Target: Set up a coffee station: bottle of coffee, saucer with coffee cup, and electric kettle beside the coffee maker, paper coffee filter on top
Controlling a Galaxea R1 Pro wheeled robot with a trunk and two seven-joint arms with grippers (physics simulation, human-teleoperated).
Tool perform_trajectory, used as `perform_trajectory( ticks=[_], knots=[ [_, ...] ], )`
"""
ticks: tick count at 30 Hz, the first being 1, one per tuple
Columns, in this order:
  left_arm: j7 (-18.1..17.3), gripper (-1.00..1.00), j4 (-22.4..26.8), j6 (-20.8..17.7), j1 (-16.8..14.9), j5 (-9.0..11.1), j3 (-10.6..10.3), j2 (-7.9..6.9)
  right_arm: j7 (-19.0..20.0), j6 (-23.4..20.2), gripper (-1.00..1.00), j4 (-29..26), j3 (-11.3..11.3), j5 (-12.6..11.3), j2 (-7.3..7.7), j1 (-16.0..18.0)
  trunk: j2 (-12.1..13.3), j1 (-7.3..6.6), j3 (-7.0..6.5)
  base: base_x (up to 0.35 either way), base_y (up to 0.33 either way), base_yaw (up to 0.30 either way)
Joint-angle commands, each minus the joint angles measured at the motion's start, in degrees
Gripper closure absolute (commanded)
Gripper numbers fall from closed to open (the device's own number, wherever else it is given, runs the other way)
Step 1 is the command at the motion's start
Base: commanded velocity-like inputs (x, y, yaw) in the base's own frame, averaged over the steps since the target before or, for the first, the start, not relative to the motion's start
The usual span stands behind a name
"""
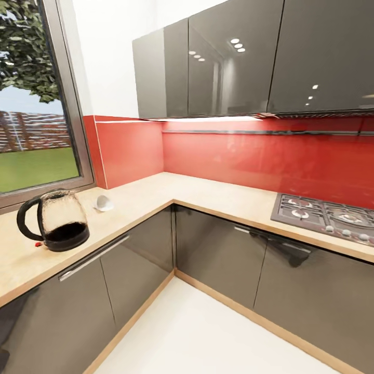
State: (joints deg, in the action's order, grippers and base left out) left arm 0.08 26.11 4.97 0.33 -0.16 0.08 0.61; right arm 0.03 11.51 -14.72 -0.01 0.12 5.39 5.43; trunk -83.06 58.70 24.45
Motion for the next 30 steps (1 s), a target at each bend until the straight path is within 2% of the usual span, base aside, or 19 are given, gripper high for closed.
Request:
perform_trajectory(
  ticks=[1,12,30],
  knots=[
    [0.0,-1.0,0.1,0.1,0.0,0.0,0.0,0.01,0.0,0.2,-1.0,0.0,0.0,0.0,0.02,0.0,0.0,0.02,0.05,0.226,-0.188,0.012],
    [0.0,-1.0,0.1,0.1,0.0,0.0,0.0,0.01,0.1,0.2,-1.0,0.0,0.0,0.1,-0.02,0.0,0.0,0.02,0.05,0.229,-0.193,0.013],
    [0.0,-1.0,0.1,0.1,0.0,0.0,0.0,0.01,-0.1,0.2,-1.0,0.0,0.1,0.1,-0.03,0.0,0.0,0.02,0.05,0.023,-0.019,0.25]
  ],
)
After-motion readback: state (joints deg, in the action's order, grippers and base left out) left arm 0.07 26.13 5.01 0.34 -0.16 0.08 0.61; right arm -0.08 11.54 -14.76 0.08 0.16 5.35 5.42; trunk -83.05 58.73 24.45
